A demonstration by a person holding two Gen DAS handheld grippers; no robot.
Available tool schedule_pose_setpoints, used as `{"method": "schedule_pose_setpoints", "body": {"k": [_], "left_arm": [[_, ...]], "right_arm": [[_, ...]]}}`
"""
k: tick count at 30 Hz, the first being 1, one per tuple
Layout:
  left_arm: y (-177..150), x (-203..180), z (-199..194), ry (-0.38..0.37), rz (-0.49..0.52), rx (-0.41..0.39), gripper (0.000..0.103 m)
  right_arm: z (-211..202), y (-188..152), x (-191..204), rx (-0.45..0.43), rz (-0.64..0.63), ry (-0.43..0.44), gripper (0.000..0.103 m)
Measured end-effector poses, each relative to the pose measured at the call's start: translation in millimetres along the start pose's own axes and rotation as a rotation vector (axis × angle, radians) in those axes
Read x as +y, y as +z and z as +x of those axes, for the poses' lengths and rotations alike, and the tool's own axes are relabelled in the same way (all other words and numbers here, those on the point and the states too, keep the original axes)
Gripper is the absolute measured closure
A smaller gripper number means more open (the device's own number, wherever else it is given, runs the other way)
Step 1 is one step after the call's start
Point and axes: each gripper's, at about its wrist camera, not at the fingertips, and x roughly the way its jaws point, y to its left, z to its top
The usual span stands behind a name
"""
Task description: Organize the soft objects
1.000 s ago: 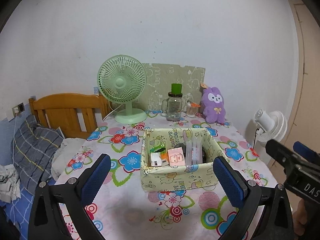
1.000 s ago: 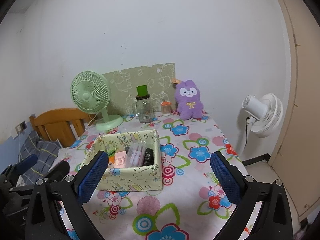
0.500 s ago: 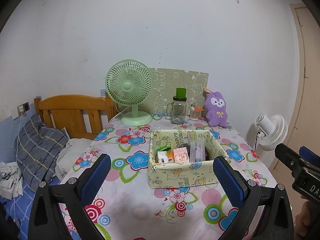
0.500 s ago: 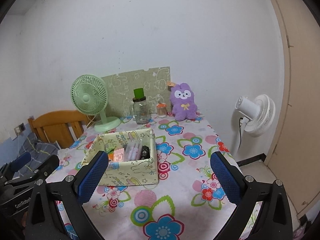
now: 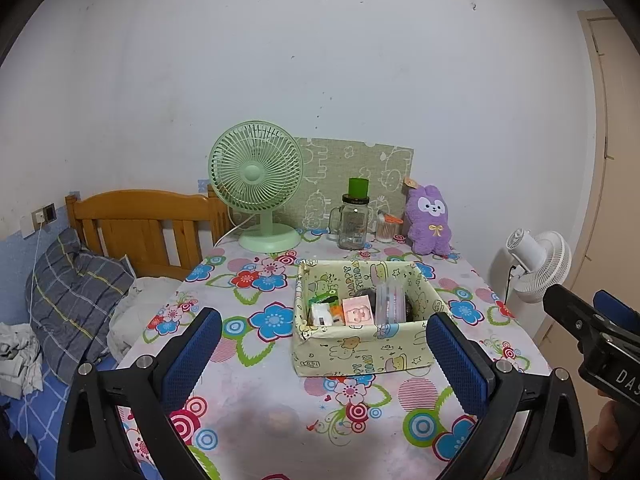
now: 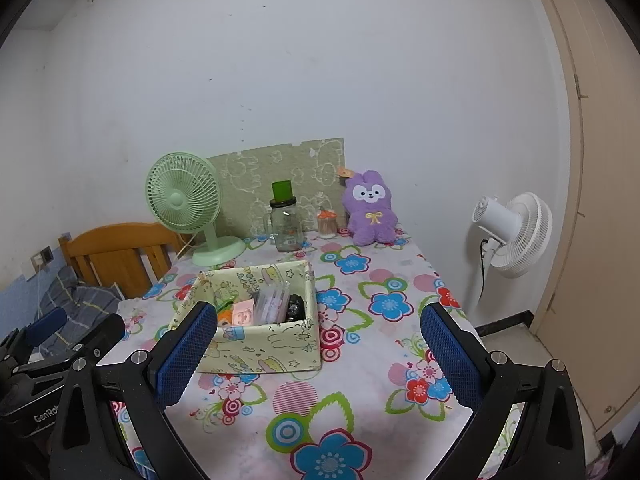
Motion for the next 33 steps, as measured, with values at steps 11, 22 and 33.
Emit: {"method": "schedule_pose_setpoints", "body": {"k": [11, 22, 33], "left_arm": [[0.7, 0.4, -0.1, 0.002, 0.000, 0.000, 0.000], [1.4, 1.9, -0.1, 0.000, -0.003, 0.003, 0.000], [3.0, 1.4, 0.9, -0.003, 0.000, 0.004, 0.000]], "right_arm": [[1.9, 0.6, 1.6, 0.003, 0.000, 0.002, 0.000], [5.0, 0.3, 4.0, 0.007, 0.004, 0.006, 0.000], [5.4, -0.2, 3.2, 0.008, 0.006, 0.006, 0.000]]}}
